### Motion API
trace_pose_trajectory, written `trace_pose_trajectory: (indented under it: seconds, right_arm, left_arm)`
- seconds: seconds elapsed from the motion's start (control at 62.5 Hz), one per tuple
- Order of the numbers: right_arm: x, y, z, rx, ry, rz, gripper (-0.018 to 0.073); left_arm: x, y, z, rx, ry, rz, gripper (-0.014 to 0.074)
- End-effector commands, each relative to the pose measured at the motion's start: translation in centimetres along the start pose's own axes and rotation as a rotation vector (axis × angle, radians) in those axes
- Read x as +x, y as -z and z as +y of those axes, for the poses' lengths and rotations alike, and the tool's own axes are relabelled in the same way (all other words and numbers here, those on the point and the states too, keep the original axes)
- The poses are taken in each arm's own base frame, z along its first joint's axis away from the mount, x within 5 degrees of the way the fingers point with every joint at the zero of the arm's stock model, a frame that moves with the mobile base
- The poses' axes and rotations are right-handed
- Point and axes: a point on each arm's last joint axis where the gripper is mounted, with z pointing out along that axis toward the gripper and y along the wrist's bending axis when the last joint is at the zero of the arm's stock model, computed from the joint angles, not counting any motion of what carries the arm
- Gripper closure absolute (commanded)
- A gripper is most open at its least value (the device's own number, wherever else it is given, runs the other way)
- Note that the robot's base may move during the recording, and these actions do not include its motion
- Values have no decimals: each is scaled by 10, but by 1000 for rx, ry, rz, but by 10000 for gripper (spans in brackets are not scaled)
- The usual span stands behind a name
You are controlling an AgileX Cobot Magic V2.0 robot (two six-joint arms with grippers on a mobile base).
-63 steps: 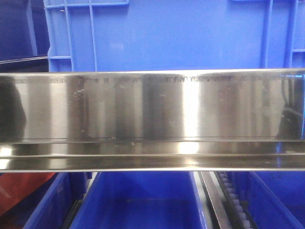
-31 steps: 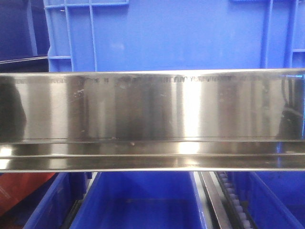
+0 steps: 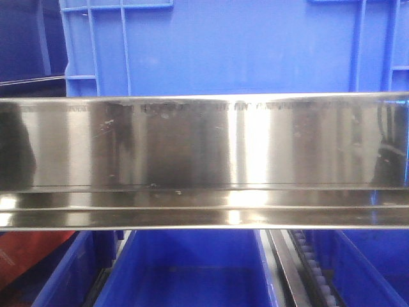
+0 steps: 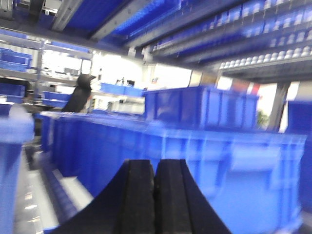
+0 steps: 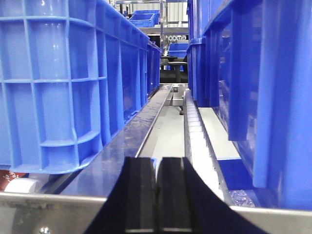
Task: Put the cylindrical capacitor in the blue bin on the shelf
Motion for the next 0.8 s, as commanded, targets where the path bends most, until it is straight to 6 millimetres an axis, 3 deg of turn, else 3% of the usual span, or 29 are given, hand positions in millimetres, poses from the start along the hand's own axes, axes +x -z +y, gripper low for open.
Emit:
trace_pose_trajectory:
  seconds: [0.0, 0.064, 0.336, 0.783]
  right_arm:
    - [-1, 0, 0, 5, 6, -26, 727]
    - [-1, 0, 0, 5, 6, -26, 727]
    - [-1, 0, 0, 5, 6, -26, 727]
    - [-1, 0, 0, 5, 6, -26, 727]
  left_arm:
    - [16, 0, 3, -25, 20, 35, 708]
    - [29, 0, 6, -67, 56, 68, 708]
    - [70, 6, 22, -266, -84, 172, 708]
    - [67, 13, 33, -484, -203, 150, 708]
